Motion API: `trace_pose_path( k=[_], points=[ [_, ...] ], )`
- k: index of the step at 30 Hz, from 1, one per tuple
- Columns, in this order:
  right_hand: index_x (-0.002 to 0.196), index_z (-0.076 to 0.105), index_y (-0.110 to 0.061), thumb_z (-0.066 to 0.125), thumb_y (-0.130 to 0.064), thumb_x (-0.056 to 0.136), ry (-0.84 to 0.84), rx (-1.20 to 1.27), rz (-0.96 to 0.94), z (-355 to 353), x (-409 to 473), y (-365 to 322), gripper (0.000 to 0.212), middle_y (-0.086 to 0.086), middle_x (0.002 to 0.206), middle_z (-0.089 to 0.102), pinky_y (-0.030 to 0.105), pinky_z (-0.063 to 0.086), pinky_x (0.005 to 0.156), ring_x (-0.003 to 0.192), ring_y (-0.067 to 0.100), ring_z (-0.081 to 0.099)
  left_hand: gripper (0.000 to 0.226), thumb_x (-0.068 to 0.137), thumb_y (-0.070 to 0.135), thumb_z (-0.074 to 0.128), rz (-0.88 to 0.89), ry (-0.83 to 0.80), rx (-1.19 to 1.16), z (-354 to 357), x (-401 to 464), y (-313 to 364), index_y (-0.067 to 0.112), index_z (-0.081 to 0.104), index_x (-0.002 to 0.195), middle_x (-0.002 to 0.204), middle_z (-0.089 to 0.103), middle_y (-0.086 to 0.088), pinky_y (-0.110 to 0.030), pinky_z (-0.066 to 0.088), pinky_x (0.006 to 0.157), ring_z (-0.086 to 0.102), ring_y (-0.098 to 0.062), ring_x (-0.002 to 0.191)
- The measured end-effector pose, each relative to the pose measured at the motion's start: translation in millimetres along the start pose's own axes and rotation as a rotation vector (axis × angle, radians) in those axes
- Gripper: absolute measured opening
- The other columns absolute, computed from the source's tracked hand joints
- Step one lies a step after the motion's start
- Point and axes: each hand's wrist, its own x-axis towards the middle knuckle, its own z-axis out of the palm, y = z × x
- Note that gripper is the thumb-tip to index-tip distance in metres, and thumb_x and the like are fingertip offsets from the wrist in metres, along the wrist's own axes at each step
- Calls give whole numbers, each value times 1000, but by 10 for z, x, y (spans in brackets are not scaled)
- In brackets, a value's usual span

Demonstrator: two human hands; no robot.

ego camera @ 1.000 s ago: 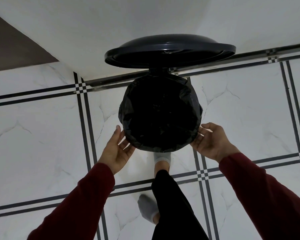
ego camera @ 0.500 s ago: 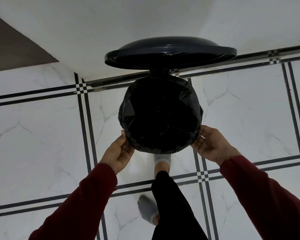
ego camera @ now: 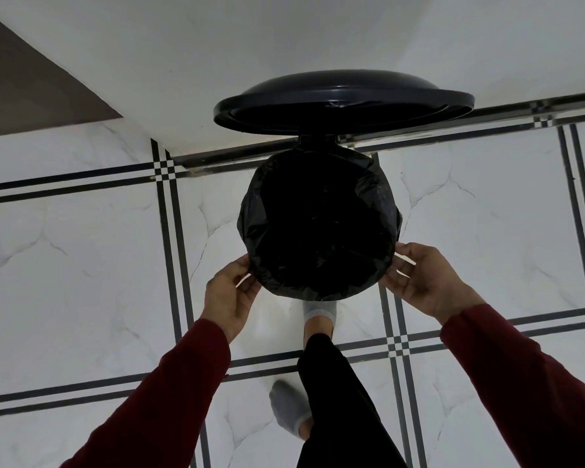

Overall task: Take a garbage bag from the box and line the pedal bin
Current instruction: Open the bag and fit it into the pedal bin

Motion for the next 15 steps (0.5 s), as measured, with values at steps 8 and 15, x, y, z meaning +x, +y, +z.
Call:
trace_pose_path(
  k=[8, 15],
  points=[
    [93, 70, -11, 73, -50, 81, 80, -98, 36, 38, -8, -141, 41, 3, 95, 69, 43, 57, 92, 95, 25, 70, 36, 95, 43, 68, -93, 0, 102, 102, 54, 161, 13, 75, 114, 109, 79, -6, -37, 60, 88, 76, -21, 99],
    [88, 70, -17, 70, -21, 89, 88, -29, 20, 92, 35, -249, 4, -2, 87, 73, 35, 60, 78, 80, 19, 67, 17, 96, 19, 70, -88, 50, 37, 84, 129, 52, 8, 76, 108, 105, 77, -9, -32, 63, 79, 76, -18, 85]
  ],
)
